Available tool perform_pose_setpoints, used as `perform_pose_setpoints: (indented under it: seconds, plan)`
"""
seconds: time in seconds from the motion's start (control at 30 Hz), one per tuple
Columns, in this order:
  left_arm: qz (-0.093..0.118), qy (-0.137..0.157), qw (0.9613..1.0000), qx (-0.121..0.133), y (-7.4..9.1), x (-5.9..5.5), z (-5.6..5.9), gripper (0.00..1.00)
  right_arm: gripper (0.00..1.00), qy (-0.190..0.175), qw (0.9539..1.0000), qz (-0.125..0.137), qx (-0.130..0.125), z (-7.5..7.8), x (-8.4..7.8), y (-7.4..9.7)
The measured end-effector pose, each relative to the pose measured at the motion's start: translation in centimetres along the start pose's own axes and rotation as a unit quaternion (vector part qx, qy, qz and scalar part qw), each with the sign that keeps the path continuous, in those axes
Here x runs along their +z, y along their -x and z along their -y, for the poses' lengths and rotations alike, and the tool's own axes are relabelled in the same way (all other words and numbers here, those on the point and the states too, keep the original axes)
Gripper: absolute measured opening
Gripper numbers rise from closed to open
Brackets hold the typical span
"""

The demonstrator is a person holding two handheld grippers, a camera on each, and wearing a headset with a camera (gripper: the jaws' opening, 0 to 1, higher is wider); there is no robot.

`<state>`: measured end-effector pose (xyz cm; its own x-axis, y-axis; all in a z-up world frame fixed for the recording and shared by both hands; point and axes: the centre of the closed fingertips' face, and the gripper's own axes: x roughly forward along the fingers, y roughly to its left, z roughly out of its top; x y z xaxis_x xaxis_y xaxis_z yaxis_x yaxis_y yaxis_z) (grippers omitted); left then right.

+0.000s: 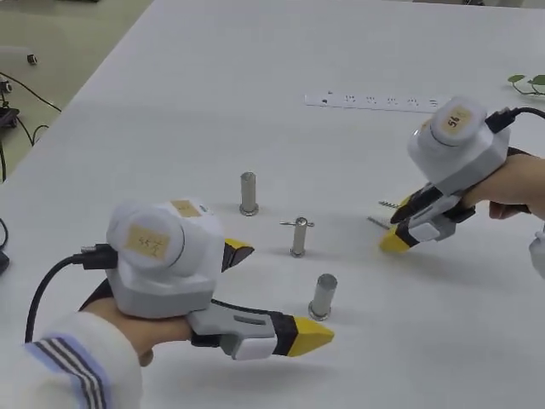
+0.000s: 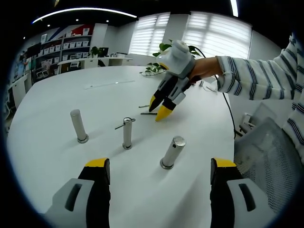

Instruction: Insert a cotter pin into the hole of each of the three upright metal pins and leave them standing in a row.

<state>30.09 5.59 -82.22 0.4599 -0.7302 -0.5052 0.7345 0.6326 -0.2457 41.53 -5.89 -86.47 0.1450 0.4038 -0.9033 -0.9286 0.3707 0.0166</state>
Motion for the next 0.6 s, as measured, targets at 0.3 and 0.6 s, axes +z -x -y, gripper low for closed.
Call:
perform_pose_setpoints:
  seconds: [0.3,0.6]
  plan:
    - [-0.006,0.003,1.0000,-0.004,-0.14,-0.21,0.15,0.87,0.22,0.011,0.9999,-0.001,-0.005,0.30,-0.05,-0.03]
    - [-0.007,0.005,0.9999,-0.012,-0.06,-0.31,0.48,0.84,0.09,0.031,0.9995,-0.004,-0.009,0.51,0.23,-0.25]
